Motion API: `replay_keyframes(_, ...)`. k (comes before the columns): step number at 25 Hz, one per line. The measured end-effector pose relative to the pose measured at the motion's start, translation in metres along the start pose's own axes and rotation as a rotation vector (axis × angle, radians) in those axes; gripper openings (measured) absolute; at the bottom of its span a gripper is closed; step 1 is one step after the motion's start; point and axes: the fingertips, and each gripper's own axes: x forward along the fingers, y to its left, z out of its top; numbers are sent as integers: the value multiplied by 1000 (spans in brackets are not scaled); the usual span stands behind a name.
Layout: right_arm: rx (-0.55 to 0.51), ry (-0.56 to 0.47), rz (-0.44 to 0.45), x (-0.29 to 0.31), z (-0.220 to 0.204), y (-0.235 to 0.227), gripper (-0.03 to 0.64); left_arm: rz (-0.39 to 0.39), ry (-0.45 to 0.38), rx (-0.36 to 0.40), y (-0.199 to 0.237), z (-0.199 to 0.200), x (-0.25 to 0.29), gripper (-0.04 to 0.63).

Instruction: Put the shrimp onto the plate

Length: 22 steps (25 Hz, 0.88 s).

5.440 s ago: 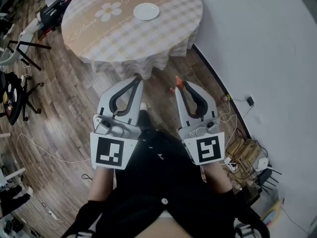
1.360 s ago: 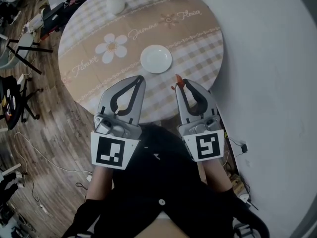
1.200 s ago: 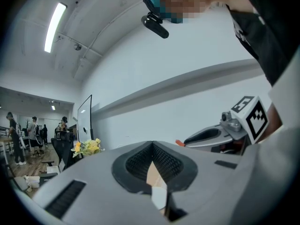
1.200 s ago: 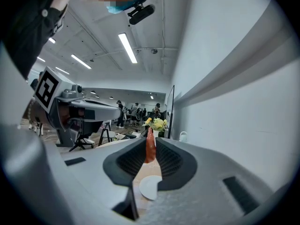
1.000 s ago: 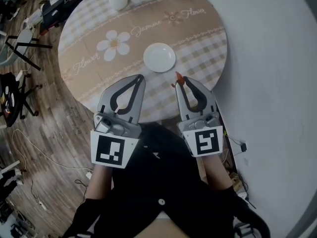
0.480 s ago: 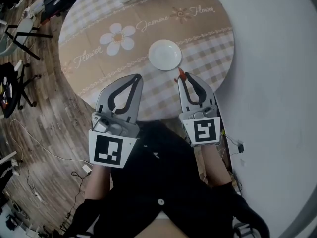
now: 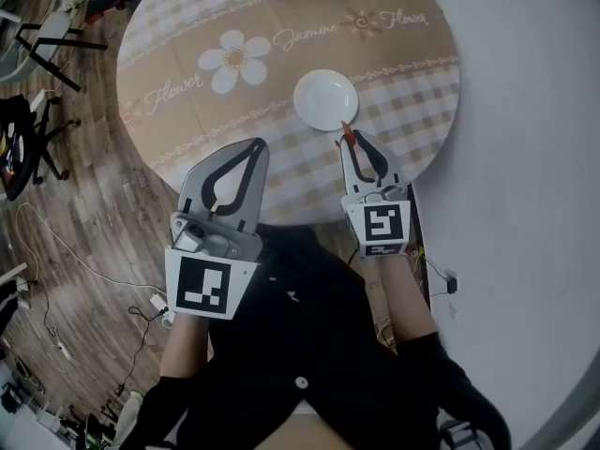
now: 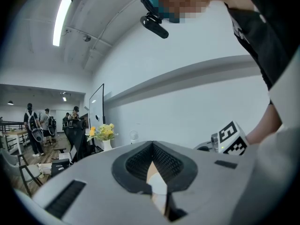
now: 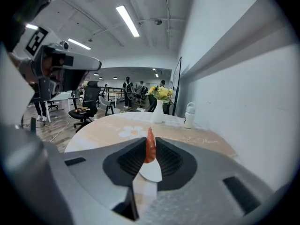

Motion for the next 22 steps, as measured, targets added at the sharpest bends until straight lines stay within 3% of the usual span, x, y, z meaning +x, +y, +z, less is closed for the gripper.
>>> replay_keyframes(22, -92, 258, 79, 81, -97, 4, 49, 75, 40, -34, 14, -20, -17, 2)
